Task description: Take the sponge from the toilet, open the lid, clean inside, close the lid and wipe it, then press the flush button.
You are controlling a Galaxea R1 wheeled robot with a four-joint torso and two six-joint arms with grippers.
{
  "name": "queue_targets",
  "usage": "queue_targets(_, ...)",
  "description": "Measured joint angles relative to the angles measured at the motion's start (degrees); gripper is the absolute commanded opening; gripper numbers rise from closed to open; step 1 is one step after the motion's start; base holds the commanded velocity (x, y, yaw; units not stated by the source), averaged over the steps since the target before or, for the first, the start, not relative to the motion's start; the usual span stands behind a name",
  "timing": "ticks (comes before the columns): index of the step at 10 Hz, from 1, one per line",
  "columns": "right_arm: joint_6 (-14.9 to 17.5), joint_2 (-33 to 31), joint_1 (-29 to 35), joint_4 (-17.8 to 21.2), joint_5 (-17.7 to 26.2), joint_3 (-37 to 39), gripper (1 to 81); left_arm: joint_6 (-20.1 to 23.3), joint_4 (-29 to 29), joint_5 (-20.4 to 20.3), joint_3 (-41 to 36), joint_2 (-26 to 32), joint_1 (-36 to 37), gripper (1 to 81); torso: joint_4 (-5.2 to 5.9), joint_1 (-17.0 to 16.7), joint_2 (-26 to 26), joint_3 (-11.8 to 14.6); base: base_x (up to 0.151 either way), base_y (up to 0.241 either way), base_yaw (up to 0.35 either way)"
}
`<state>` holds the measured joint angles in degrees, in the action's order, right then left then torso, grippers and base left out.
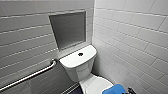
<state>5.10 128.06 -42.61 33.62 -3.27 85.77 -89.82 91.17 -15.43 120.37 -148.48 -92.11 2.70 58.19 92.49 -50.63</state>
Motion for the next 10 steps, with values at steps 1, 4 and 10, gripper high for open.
queue_targets(1,-0.02,1.65,1.43,0.85,1.16,2.57,1.0,0.0,0.06,-0.02,2.18,-1.57,-0.78,81.1,-0.02,-0.02,0.02,-0.02,0.0,0.0,0.0)
queue_targets(4,-0.17,7.61,5.95,3.78,5.28,9.37,1.0,0.0,0.12,-0.71,8.35,-7.03,-1.35,81.1,-0.09,-0.15,0.04,-3.06,0.0,0.0,0.0)
queue_targets(10,-1.33,19.93,13.03,9.16,2.85,21.44,1.0,0.02,0.17,-1.49,8.85,-7.25,-2.07,81.1,-0.11,-0.15,-0.02,-6.36,0.0,0.0,0.0)
